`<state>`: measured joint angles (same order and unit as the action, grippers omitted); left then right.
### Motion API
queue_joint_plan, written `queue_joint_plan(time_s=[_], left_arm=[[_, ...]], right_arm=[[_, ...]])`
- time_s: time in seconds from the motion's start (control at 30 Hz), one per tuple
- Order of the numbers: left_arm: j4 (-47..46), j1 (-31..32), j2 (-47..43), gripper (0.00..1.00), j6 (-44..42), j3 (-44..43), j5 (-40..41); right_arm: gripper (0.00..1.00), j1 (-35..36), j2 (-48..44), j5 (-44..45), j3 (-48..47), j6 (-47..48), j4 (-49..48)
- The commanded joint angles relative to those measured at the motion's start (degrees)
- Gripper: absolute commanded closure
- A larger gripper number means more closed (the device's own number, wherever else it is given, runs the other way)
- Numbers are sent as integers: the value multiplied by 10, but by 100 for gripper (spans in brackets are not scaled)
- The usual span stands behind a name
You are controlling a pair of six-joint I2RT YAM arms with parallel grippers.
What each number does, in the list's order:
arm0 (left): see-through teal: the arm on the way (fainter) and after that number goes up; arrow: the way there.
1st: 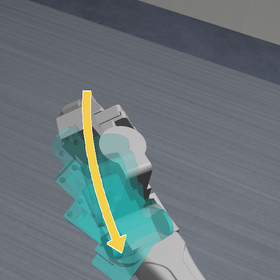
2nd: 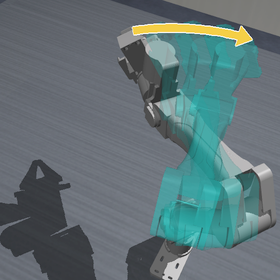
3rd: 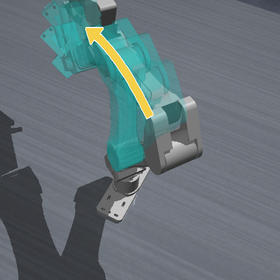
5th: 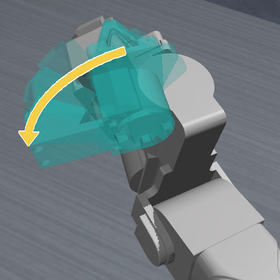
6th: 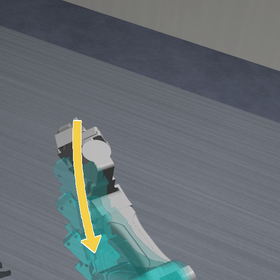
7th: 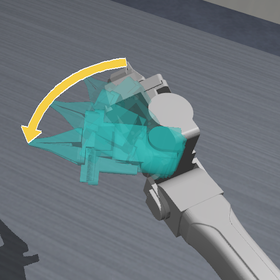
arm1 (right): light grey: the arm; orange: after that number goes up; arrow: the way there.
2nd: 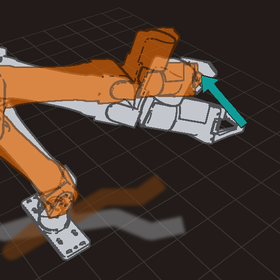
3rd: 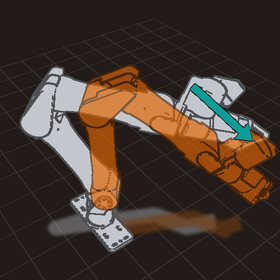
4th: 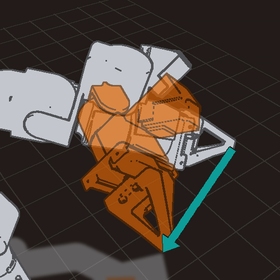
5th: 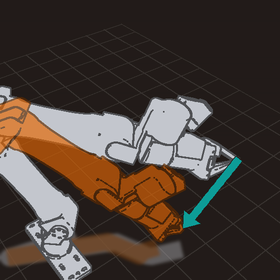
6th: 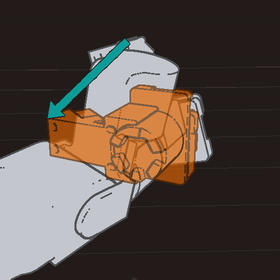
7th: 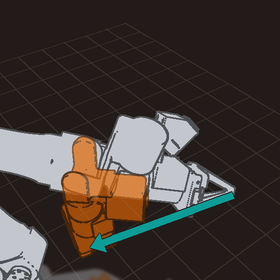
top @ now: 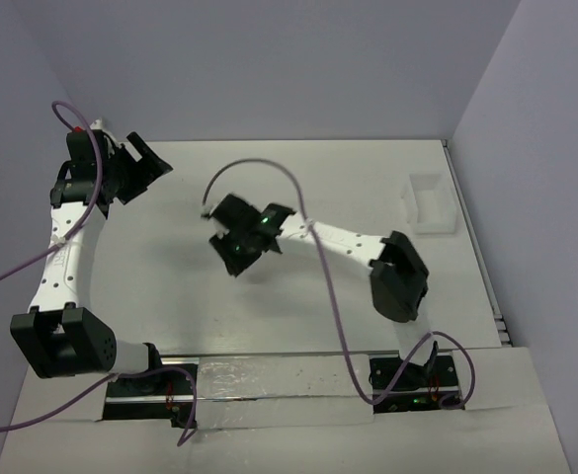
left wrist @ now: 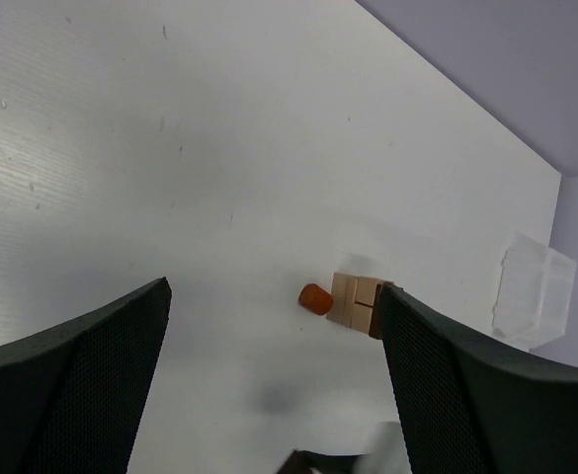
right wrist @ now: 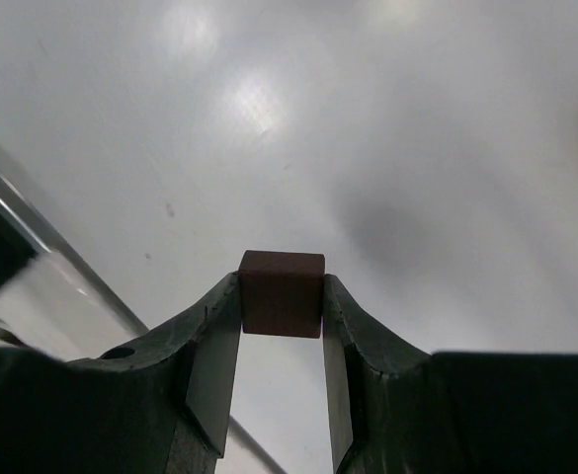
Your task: Build the wood block tower
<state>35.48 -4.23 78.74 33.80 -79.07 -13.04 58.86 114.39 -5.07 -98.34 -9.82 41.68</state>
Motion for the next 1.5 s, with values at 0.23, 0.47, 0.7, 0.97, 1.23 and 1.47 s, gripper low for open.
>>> queue_joint_plan(time_s=[0.23, 0.47, 0.7, 0.97, 1.23, 1.47], left_arm=[[-23, 5, 6, 9, -7, -35, 12], [-21, 6, 18, 6, -2, -41, 20], [-20, 6, 10, 2, -6, -33, 36], [-20, 6, 13, 1, -3, -32, 35], [-22, 6, 11, 1, -3, -28, 30], [-23, 6, 10, 1, -2, -26, 29]], right_arm=[[100, -173, -127, 131, -55, -143, 36], [100, -183, -87, 161, -79, -144, 46], [100, -183, -28, 167, -109, -160, 60], [100, -181, 5, 180, -115, -174, 62], [99, -181, 25, 173, -127, -184, 64], [94, -181, 39, 171, -143, -187, 65]])
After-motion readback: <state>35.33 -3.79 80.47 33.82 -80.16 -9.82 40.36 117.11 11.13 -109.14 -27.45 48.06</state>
